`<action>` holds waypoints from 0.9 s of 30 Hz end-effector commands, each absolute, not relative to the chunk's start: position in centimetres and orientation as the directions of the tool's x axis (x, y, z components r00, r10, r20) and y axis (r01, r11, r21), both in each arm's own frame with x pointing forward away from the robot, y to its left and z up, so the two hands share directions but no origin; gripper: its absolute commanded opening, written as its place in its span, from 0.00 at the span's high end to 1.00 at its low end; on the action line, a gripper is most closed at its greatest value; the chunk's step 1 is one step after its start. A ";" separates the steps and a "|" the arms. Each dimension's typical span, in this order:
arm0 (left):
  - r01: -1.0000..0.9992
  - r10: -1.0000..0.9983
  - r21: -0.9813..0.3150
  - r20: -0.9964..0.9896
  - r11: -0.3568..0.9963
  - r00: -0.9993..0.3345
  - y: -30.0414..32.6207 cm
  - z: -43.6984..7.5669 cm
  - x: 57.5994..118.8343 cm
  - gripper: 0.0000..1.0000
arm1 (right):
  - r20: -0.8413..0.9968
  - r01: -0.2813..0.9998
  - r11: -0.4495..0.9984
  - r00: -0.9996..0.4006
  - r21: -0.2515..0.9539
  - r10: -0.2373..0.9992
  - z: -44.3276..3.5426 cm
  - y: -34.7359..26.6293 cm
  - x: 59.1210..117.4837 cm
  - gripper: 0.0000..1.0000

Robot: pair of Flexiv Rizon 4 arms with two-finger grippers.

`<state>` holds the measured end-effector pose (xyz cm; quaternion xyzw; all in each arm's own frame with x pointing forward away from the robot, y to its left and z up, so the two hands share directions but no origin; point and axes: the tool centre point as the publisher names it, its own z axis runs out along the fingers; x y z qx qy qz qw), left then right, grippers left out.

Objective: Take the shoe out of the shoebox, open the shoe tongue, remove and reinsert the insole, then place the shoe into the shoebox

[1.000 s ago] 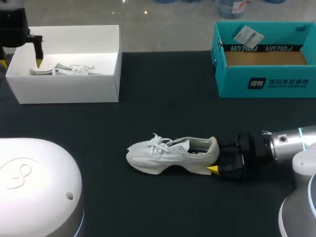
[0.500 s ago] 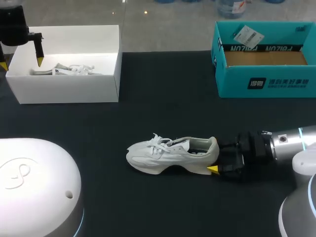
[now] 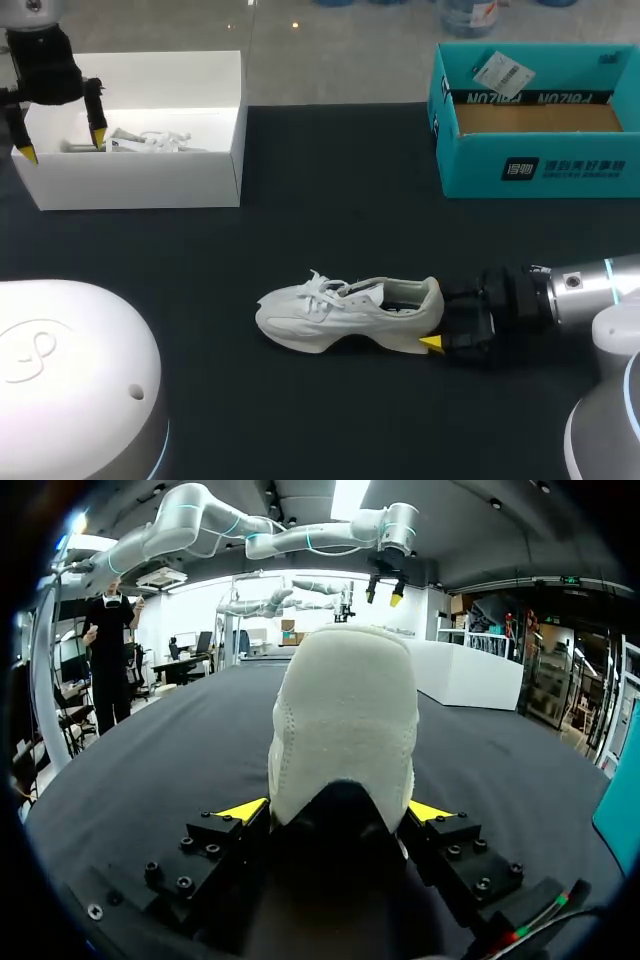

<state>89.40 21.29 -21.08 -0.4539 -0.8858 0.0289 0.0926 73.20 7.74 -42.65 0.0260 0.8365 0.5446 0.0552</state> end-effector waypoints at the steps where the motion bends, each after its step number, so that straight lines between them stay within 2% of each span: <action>1: 0.443 0.471 -0.190 0.143 0.876 -0.870 19.5 -21.2 85.4 0.00 | -0.063 -0.015 0.411 -0.993 0.912 0.104 -43.4 8.1 73.1 1.00; 3: 0.364 0.379 -0.140 0.101 0.921 -0.920 18.5 -21.1 83.7 0.00 | -0.063 -0.015 0.411 -0.993 0.912 0.104 -43.4 8.1 73.1 1.00; 4: 0.352 0.380 -0.195 0.133 0.915 -0.915 18.1 -20.9 83.1 0.00 | -0.063 -0.015 0.411 -0.993 0.912 0.104 -43.4 8.1 73.1 1.00; 5: 0.293 0.321 -0.184 0.145 0.938 -0.936 17.7 -20.9 82.5 0.00 | -0.063 -0.015 0.411 -0.993 0.912 0.104 -43.4 8.1 73.1 1.00; 9: 0.140 0.143 -0.086 0.020 0.986 -0.990 15.8 -21.0 79.3 0.00 | -0.063 -0.015 0.411 -0.993 0.912 0.104 -43.4 8.1 73.1 1.00; 27: 0.136 0.136 -0.063 0.000 0.989 -0.991 15.5 -21.1 78.7 0.00 | -0.063 -0.015 0.411 -0.993 0.912 0.104 -43.4 8.1 73.1 1.00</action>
